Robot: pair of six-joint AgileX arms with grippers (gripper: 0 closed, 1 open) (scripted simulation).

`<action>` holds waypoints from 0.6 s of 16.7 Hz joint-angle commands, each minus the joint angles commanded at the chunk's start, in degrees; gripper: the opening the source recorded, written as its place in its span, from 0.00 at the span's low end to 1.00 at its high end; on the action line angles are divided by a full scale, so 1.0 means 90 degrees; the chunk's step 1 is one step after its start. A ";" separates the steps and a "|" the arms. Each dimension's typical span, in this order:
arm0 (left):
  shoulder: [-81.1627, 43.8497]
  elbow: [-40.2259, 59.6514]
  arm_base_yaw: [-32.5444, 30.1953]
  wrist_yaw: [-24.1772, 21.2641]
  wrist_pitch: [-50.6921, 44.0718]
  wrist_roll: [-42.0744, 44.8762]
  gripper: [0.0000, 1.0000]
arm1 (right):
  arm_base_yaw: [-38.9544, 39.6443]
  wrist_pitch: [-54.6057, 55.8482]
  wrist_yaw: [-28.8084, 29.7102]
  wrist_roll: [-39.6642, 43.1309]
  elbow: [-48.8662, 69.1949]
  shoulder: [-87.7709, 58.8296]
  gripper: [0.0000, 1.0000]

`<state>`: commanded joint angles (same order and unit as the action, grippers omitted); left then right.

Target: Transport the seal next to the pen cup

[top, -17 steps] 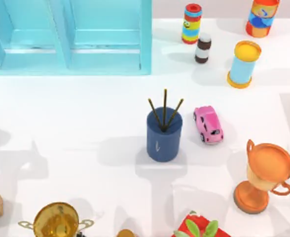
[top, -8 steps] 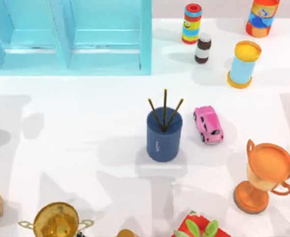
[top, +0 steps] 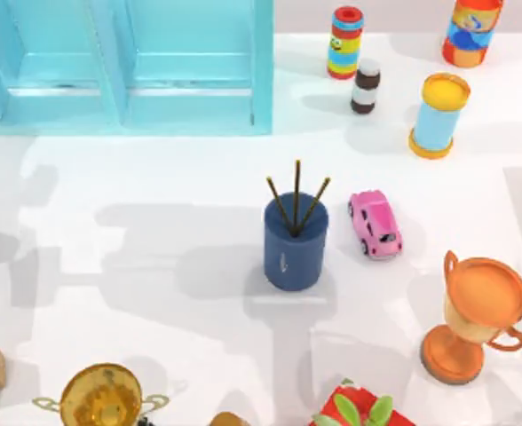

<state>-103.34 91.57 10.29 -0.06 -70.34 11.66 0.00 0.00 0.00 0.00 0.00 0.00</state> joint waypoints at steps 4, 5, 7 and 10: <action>-0.1110 0.1118 0.0119 -0.0004 -0.0750 0.0135 1.00 | 0.0000 0.0000 0.0000 0.0000 0.0000 0.0000 1.00; -0.1244 0.1255 0.0134 -0.0004 -0.0840 0.0151 1.00 | 0.0000 0.0000 0.0000 0.0000 0.0000 0.0000 1.00; -0.1320 0.1331 0.0142 -0.0005 -0.0891 0.0161 1.00 | 0.0000 0.0000 0.0000 0.0000 0.0000 0.0000 1.00; -0.1320 0.1331 0.0142 -0.0005 -0.0891 0.0161 1.00 | 0.0000 0.0000 0.0000 0.0000 0.0000 0.0000 1.00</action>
<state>-115.22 103.55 11.57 -0.10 -78.36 13.10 0.00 0.00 0.00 0.00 0.00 0.00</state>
